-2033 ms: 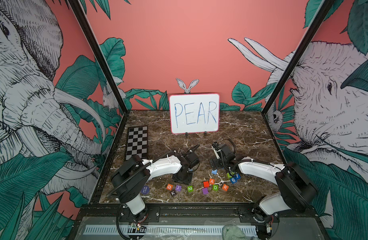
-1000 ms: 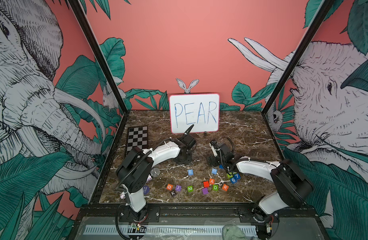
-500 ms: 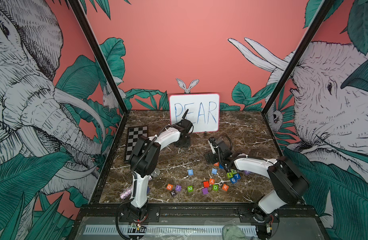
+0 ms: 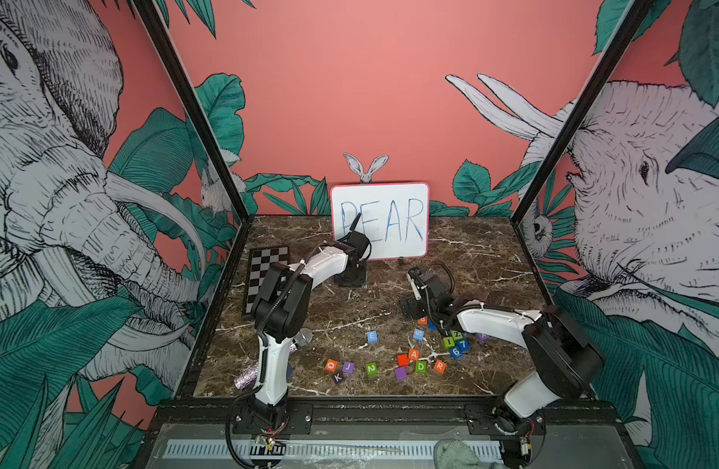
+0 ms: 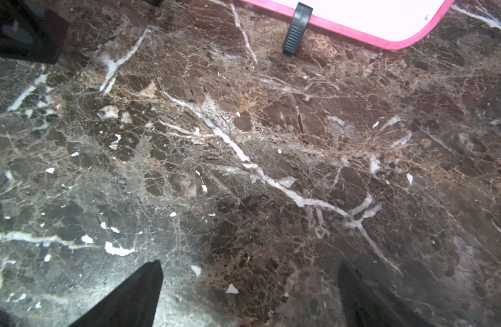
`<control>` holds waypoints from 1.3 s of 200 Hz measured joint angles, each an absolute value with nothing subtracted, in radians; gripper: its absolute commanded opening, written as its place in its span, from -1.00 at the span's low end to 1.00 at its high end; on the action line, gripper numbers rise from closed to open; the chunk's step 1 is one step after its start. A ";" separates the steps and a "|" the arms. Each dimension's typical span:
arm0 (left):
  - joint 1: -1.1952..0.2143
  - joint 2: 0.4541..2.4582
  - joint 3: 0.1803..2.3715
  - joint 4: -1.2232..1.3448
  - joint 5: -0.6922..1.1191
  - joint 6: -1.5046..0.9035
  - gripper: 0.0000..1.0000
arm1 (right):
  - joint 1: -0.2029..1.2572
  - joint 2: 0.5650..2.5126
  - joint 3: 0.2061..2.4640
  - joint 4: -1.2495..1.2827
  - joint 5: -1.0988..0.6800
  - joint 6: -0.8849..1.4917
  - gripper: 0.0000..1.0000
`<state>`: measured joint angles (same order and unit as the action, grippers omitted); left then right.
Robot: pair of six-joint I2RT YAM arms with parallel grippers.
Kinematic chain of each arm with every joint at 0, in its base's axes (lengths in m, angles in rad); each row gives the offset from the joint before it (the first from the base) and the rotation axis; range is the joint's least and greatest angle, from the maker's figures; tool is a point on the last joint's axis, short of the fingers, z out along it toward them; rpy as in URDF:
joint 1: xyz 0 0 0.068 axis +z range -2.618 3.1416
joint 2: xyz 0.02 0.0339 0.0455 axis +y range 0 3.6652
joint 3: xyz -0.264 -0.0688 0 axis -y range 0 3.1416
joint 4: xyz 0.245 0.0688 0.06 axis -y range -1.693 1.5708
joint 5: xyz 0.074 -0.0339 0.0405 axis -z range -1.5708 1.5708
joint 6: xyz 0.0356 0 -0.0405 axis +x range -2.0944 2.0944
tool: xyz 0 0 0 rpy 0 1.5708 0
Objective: Spell the uppercase word “pear” with letter blocks
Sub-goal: Place the letter block at the center of the board.
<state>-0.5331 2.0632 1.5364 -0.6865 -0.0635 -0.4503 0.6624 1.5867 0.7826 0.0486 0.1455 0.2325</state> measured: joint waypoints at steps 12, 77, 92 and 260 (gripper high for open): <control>-0.533 2.072 1.536 -0.686 -0.064 -0.450 -0.28 | 0.662 1.587 0.783 0.049 0.145 0.235 0.97; -0.533 2.085 1.536 -0.688 -0.057 -0.451 -0.29 | 0.662 1.585 0.770 0.068 0.145 0.241 0.97; -0.533 2.085 1.536 -0.688 -0.056 -0.452 -0.29 | 0.662 1.580 0.760 0.070 0.145 0.241 0.98; -0.536 2.085 1.531 -0.689 -0.041 -0.455 -0.30 | 0.662 1.544 0.731 0.080 0.146 0.244 0.97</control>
